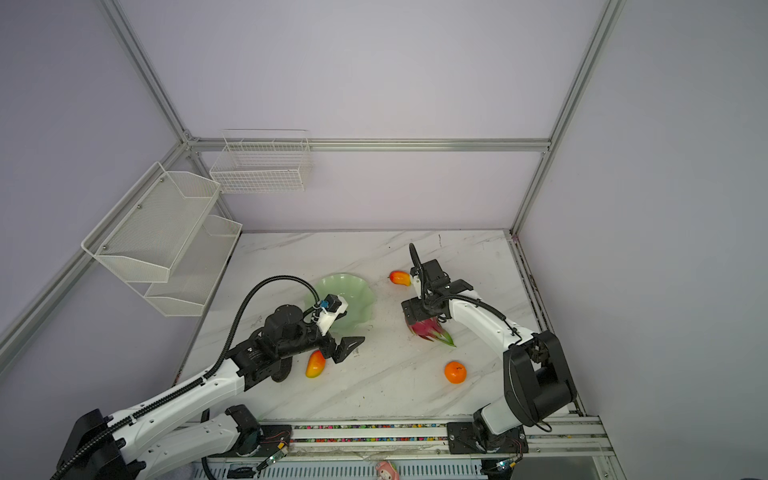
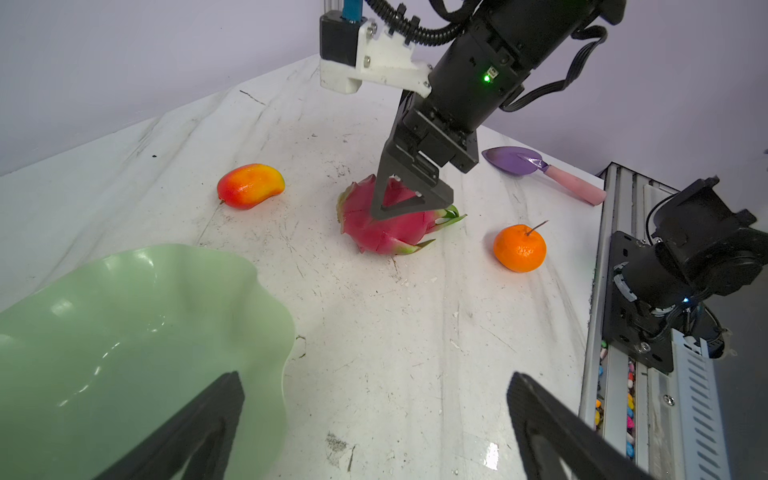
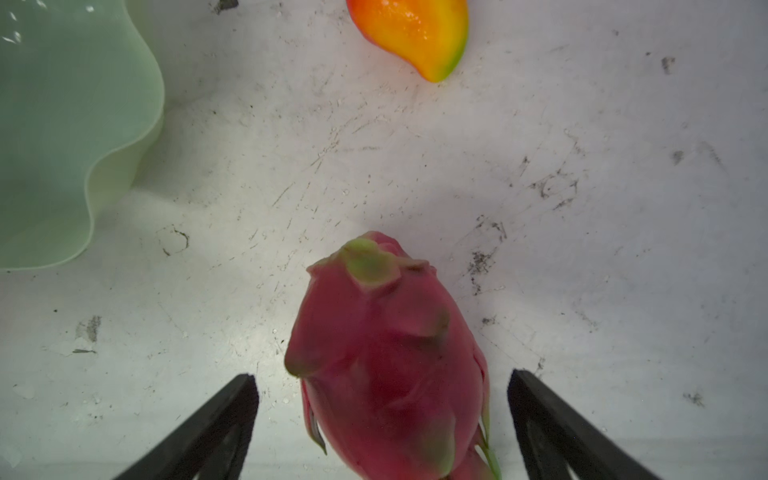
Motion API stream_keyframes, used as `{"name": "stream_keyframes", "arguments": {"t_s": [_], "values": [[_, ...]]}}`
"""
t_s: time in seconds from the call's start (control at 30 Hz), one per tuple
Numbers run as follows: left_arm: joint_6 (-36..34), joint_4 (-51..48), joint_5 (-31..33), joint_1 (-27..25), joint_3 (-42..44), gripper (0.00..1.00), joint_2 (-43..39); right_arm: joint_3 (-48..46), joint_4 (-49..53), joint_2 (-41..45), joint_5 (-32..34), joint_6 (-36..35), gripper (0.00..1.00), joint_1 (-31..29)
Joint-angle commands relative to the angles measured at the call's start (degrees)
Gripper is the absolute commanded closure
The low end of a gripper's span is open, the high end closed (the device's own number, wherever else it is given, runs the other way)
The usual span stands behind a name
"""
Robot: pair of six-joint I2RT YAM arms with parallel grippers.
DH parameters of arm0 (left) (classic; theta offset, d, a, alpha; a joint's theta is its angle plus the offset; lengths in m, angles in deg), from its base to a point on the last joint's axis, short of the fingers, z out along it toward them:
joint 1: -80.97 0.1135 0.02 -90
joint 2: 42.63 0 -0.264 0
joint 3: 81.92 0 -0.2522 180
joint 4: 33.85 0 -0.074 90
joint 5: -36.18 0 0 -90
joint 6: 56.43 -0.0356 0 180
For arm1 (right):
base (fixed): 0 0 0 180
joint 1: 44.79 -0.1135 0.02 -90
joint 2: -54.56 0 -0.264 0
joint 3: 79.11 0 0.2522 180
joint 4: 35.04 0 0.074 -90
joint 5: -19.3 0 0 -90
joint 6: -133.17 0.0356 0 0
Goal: Place and organize the fake fruits in the fruit bowl
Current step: 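Grasp the pink dragon fruit with the right gripper while the left arm advances, then carry the dragon fruit with the right gripper and lower it into the green bowl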
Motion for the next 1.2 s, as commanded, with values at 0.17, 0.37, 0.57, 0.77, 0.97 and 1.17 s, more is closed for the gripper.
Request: {"name": "stream_keyframes", "arguments": {"t_s": [0.17, 0.37, 0.57, 0.77, 0.97, 1.17], "values": [[-2.0, 1.1, -0.1, -0.3, -6.2, 0.00, 1.6, 0.9, 3.0, -6.0, 4.1, -3.8, 0.03, -1.7], [-2.2, 1.2, 0.5, -0.3, -6.4, 0.00, 2.0, 0.1, 1.9, -8.9, 4.7, -4.0, 0.03, -1.8], [-2.3, 1.2, 1.3, -0.3, -6.1, 0.00, 1.8, 0.4, 2.1, -11.4, 6.1, -3.7, 0.04, -1.9], [-2.3, 1.1, 2.3, -0.4, -5.8, 0.00, 1.3, 3.8, 1.8, -10.6, 8.0, -3.4, 0.32, -1.9], [-1.2, 3.5, 16.5, -0.4, -3.8, 0.00, -4.2, 12.8, 0.5, -7.1, 1.5, -4.2, 0.40, -5.0], [5.1, -5.3, 35.4, 2.7, -5.9, 0.00, -9.6, 29.0, -5.4, -13.8, -10.5, -3.4, 0.41, -13.7]]}}
